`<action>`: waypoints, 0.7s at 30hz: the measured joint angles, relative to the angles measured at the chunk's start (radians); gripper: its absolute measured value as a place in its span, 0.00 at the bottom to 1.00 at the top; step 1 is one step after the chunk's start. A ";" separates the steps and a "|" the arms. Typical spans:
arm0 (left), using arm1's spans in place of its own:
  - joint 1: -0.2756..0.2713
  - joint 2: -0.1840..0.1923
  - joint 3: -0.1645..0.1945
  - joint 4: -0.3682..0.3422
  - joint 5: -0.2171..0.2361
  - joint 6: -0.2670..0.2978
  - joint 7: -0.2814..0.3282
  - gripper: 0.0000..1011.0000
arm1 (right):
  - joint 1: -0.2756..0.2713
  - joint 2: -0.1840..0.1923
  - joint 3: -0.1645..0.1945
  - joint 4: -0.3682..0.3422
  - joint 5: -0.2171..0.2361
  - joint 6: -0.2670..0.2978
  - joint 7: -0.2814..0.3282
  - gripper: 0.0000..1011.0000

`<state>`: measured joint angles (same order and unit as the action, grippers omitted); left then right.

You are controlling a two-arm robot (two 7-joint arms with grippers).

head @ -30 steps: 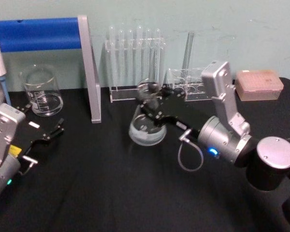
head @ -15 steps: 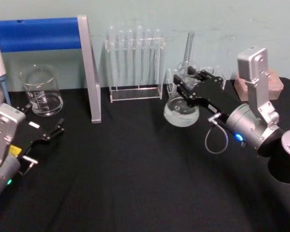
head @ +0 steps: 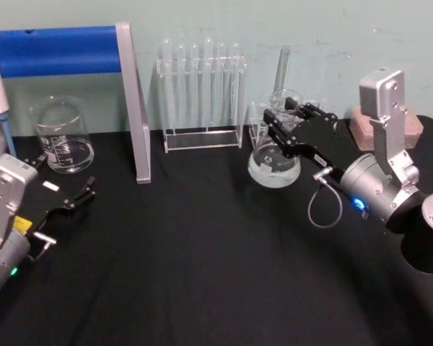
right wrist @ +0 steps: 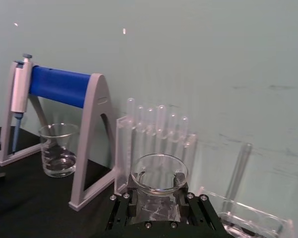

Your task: Grasp the erlenmeyer flask with one hand, shake it three times, then place it back.

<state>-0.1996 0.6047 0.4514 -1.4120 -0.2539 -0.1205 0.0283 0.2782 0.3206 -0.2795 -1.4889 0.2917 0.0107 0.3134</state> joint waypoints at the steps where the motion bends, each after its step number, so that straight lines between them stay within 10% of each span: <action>1: 0.000 0.000 0.000 0.000 0.000 0.000 0.000 0.99 | 0.000 -0.002 -0.003 -0.002 -0.001 0.001 0.005 0.44; 21: 0.000 0.000 0.000 0.000 0.000 0.000 0.000 0.99 | -0.006 -0.016 -0.061 -0.031 0.013 0.005 0.063 0.44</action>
<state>-0.1996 0.6047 0.4514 -1.4119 -0.2539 -0.1205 0.0283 0.2725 0.3049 -0.3404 -1.5199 0.3044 0.0160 0.3769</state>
